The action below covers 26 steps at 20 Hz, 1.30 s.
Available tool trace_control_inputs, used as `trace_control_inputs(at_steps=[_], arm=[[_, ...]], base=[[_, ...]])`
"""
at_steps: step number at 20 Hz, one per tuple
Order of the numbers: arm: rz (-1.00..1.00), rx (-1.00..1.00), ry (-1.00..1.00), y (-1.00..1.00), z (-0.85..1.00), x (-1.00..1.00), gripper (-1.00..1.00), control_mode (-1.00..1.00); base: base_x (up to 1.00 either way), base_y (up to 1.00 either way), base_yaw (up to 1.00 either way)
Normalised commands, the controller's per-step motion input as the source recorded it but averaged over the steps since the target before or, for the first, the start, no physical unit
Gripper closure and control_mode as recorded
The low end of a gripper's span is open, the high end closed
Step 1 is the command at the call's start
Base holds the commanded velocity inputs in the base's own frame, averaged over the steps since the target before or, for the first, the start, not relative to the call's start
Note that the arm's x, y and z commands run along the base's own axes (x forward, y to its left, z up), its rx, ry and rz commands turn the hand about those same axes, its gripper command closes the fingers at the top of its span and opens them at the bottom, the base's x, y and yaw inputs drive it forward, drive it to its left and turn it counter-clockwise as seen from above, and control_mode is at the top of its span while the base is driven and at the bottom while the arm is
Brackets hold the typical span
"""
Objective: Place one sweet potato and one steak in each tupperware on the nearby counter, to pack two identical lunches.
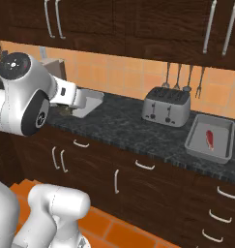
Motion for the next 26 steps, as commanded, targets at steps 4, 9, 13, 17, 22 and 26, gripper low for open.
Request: trace_control_inputs(at_steps=[4, 9, 13, 17, 22, 26], arm=[[0.0, 0.0, 0.0, 0.0, 0.0, 0.0, 1.0, 1.0], [0.0, 0.0, 0.0, 0.0, 0.0, 0.0, 1.0, 1.0], [0.0, 0.0, 0.0, 0.0, 0.0, 0.0, 1.0, 1.0], [0.0, 0.0, 0.0, 0.0, 0.0, 0.0, 1.0, 1.0], [-0.06, 0.01, 0.15, -0.11, -0.53, 0.12, 1.0, -1.0], [-0.08, 0.0, 0.39, -0.28, -1.0, 0.4, 1.0, -1.0]], base=[[1.0, 1.0, -0.02], [0.99, 0.99, -0.17], [0.9, 0.79, -0.2], [0.41, 0.36, -0.17], [0.0, -0.02, -0.05], [0.0, 0.0, 0.0]])
